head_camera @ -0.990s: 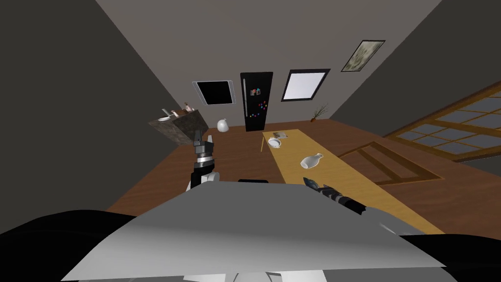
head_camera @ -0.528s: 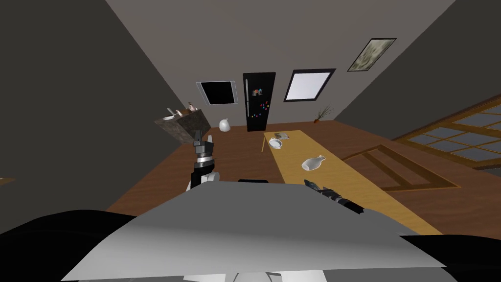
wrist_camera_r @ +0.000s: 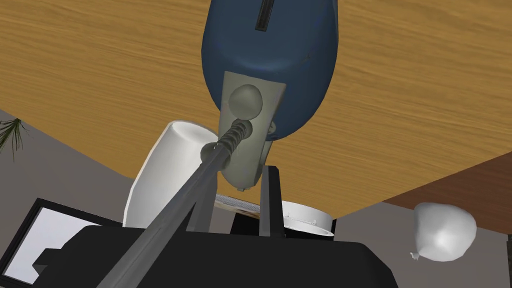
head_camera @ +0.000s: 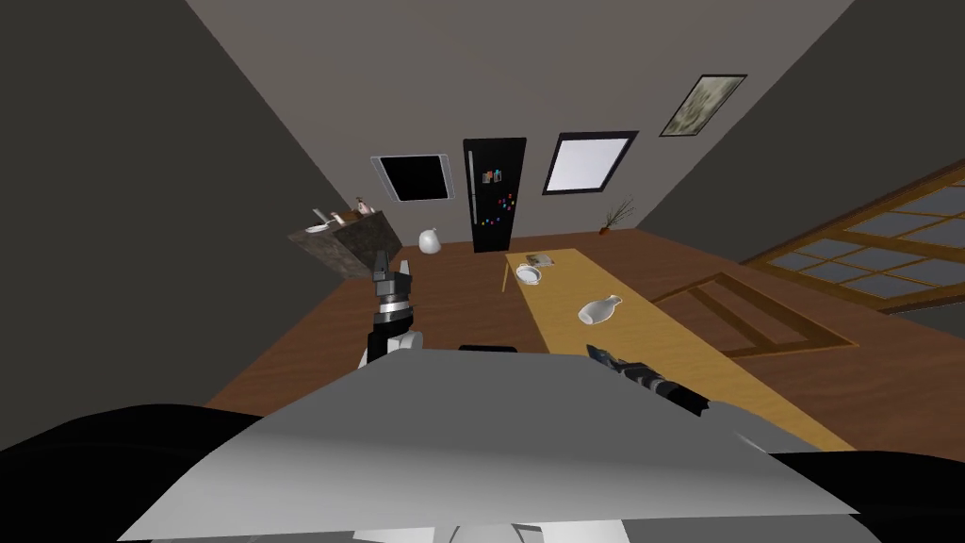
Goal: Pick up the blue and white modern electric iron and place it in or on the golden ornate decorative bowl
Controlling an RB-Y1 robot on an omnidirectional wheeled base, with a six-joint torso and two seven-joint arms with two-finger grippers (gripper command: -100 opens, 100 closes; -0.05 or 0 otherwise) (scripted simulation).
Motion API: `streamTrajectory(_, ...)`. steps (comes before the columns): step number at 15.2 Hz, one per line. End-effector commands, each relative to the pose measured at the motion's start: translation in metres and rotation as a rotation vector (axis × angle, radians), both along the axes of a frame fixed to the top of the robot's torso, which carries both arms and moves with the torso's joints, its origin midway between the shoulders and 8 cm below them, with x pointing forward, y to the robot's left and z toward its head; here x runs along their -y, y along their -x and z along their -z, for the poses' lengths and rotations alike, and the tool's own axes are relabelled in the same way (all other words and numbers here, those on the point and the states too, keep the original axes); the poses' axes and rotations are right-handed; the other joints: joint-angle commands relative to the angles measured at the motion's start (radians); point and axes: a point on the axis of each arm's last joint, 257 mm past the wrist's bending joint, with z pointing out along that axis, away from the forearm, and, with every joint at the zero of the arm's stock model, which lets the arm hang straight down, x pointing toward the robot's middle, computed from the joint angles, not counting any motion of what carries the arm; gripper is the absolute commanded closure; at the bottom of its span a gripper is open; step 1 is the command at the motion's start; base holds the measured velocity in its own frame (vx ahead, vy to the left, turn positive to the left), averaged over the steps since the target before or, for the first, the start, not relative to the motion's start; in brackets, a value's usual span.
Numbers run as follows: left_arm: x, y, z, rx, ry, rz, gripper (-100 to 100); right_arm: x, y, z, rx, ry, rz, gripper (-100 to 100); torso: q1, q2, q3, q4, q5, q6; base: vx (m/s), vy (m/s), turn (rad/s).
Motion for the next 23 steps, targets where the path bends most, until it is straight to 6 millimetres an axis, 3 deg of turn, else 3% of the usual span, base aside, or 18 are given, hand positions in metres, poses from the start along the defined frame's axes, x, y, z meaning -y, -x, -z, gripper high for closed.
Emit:
streamTrajectory(1,0.0,0.0,0.0,0.0,0.0,0.0,0,0.008,-0.003,-0.013,0.004,0.007,-0.01,100,0.0,0.0,0.0,0.0,0.0,0.0,-0.155,-0.009,-0.145)
streamTrajectory(5,0.0,0.0,0.0,0.0,0.0,0.0,0,0.019,-0.011,-0.036,0.008,0.018,-0.034,100,-0.002,0.012,0.007,0.002,0.0,0.002,-0.188,-0.031,-0.14)
streamTrajectory(12,0.0,0.0,0.0,0.0,0.0,0.0,0,0.03,-0.027,-0.075,0.011,0.031,-0.086,100,0.001,0.012,0.007,0.003,0.002,0.002,-0.171,-0.024,-0.116)
streamTrajectory(23,0.0,0.0,0.0,0.0,0.0,0.0,0,0.026,-0.058,-0.131,-0.003,0.033,-0.194,100,0.002,0.013,0.008,0.003,0.002,0.001,-0.178,-0.045,-0.129)
